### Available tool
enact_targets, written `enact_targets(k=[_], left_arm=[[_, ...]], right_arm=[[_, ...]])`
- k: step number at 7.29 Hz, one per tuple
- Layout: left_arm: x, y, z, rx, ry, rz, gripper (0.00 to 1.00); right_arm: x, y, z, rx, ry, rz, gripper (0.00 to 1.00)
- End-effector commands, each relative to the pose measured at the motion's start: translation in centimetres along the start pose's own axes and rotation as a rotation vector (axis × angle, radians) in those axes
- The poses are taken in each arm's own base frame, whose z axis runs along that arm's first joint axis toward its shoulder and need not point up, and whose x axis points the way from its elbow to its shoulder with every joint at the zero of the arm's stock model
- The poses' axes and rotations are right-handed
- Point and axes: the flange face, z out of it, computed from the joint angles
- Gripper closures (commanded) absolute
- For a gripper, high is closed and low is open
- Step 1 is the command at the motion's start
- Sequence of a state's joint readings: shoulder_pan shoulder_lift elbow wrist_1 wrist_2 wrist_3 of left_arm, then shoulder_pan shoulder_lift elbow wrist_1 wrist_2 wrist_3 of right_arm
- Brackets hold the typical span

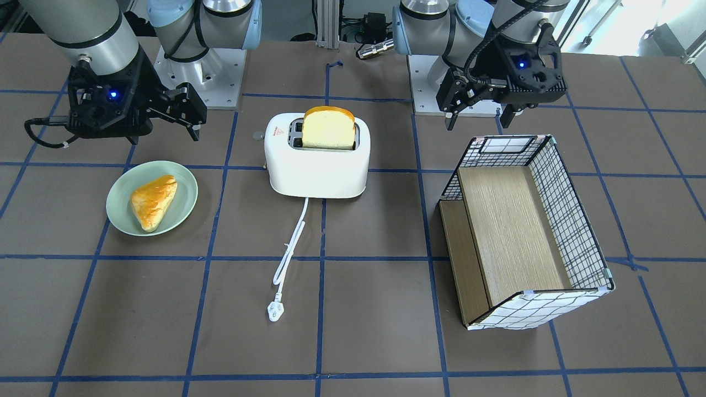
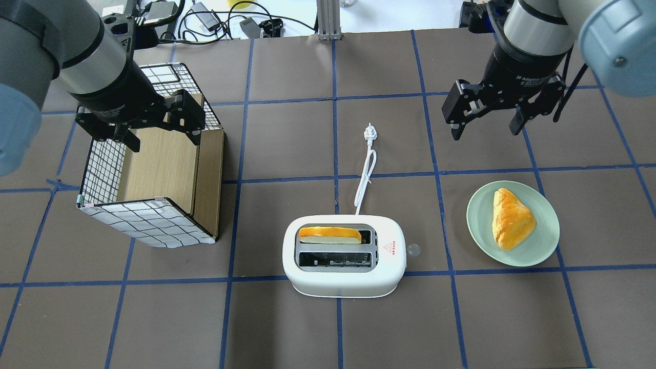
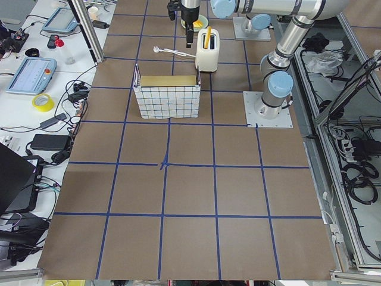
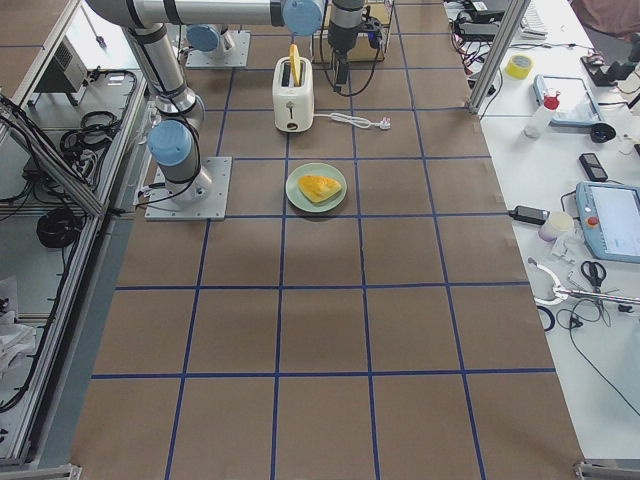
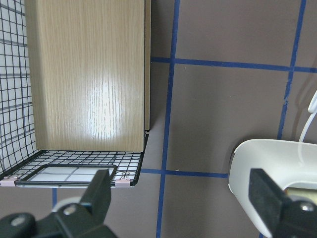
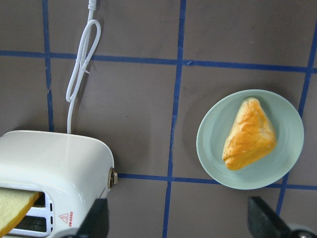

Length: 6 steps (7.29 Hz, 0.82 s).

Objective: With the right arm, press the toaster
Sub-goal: 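Move the right gripper down to the lever on the toaster's side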

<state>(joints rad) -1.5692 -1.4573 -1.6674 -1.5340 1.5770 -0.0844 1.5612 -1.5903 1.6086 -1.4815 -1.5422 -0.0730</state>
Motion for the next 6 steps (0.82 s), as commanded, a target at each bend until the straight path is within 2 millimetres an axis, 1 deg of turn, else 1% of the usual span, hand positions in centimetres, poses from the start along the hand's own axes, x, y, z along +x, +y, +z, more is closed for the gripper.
enact_targets(k=[1, 2, 3, 4, 5, 6], left_arm=[[0.0, 0.0, 0.0, 0.0, 0.0, 0.0, 0.0], [0.0, 0.0, 0.0, 0.0, 0.0, 0.0, 0.0], [0.0, 0.0, 0.0, 0.0, 0.0, 0.0, 0.0], [0.0, 0.0, 0.0, 0.0, 0.0, 0.0, 0.0], [0.0, 0.0, 0.0, 0.0, 0.0, 0.0, 0.0], [0.0, 0.0, 0.0, 0.0, 0.0, 0.0, 0.0]], right_arm=[[-0.1, 3.5, 2.5, 0.005, 0.0, 0.022, 0.08], [-0.2, 4.1, 3.3, 0.025, -0.006, 0.055, 0.12], [-0.2, 4.6, 4.0, 0.024, -0.009, 0.07, 0.25], [-0.4, 4.9, 4.4, 0.014, -0.026, 0.069, 0.46], [-0.4, 5.5, 5.0, -0.01, -0.03, 0.07, 0.75], [-1.1, 6.9, 7.1, -0.088, -0.099, 0.073, 0.99]])
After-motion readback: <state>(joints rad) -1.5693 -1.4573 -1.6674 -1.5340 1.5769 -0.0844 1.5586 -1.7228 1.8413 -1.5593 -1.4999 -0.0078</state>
